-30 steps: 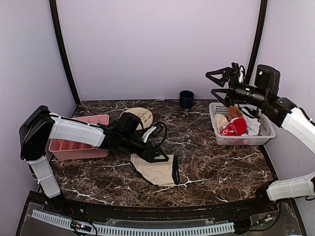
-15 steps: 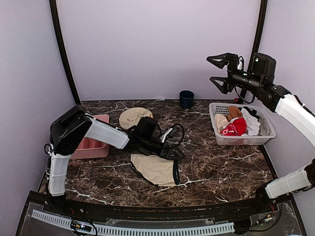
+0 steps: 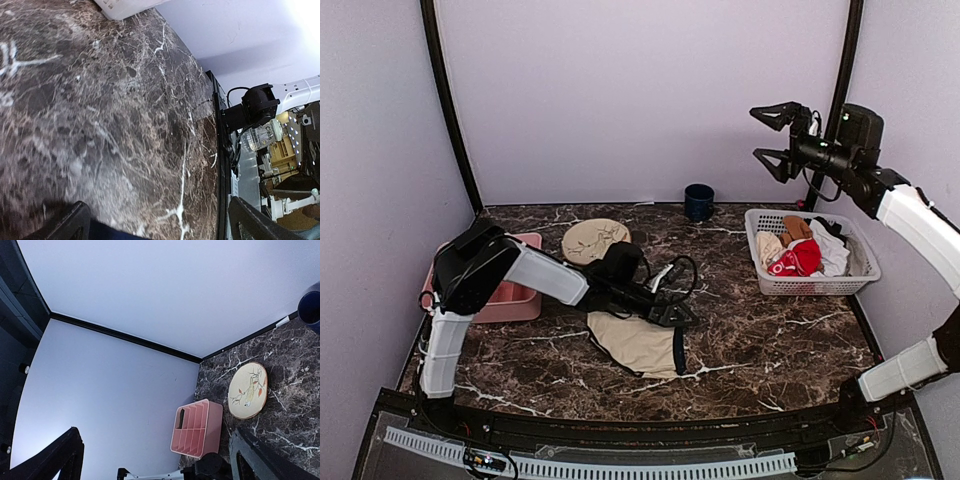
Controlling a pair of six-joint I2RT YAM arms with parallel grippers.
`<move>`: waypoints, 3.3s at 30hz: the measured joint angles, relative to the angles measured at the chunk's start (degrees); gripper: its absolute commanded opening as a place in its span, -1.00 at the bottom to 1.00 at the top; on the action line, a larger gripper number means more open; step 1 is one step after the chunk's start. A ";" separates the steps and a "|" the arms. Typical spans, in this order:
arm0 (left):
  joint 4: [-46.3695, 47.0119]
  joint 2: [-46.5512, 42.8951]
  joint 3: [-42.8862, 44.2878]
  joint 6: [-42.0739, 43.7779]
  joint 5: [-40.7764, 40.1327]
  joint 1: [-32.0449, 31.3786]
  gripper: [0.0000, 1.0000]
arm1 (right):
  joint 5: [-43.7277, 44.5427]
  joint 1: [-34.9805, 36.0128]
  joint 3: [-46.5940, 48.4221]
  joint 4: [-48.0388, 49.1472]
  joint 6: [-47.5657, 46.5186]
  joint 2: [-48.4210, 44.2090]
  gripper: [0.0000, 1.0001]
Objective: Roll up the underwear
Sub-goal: Smooth out the underwear at the center of the board, then pick up the underwear from the center of the board.
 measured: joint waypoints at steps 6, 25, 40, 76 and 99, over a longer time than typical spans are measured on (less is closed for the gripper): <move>-6.08 -16.02 -13.44 2.25 -2.93 3.15 0.98 | -2.25 -2.12 0.46 2.08 0.59 0.26 0.99; -4.50 -22.80 -29.42 6.19 -5.77 11.91 0.98 | -6.23 -2.91 -6.45 13.31 3.13 -0.44 0.99; -24.70 -47.28 -29.20 36.79 -30.42 -9.60 0.42 | -10.56 9.03 -25.14 7.13 -14.14 -8.41 0.08; -10.38 -26.95 -31.61 69.85 -50.60 -19.85 -0.99 | -14.71 26.14 -26.60 7.65 -24.74 20.37 -0.67; -37.13 -27.21 -14.23 55.80 -26.88 -16.24 -1.00 | -14.45 30.97 -26.10 -4.90 -40.44 30.27 -0.74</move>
